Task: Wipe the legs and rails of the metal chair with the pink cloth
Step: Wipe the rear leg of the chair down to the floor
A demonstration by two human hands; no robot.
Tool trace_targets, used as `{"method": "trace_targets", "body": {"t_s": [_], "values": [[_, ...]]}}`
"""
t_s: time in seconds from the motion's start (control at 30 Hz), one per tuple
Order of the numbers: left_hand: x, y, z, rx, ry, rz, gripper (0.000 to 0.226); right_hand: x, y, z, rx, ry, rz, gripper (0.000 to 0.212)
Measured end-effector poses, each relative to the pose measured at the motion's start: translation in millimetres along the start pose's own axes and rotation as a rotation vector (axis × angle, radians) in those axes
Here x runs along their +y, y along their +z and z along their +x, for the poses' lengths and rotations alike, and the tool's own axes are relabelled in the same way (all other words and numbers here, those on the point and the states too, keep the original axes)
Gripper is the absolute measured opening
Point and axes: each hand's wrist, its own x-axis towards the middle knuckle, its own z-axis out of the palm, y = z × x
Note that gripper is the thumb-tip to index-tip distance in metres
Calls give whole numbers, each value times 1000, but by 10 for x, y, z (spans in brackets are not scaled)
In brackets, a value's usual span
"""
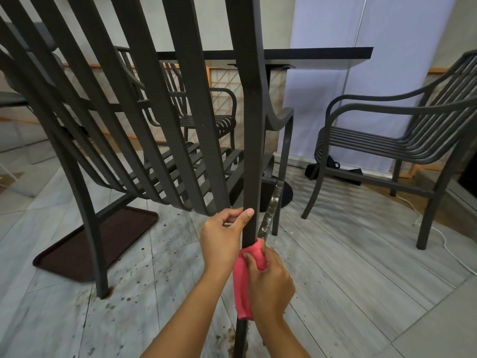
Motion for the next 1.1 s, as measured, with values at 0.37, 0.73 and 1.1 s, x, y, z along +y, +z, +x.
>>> {"method": "trace_targets", "body": {"t_s": [0.37, 0.73, 1.1], "values": [[-62, -54, -73, -115, 15, -88, 25, 103, -251, 26, -189, 63, 41, 44], [-482, -119, -241, -140, -178, -50, 8, 121, -324, -98, -99, 194, 294, 26], [-593, -92, -227, -152, -199, -51, 14, 10, -58, -204, -128, 149, -19, 48]]}}
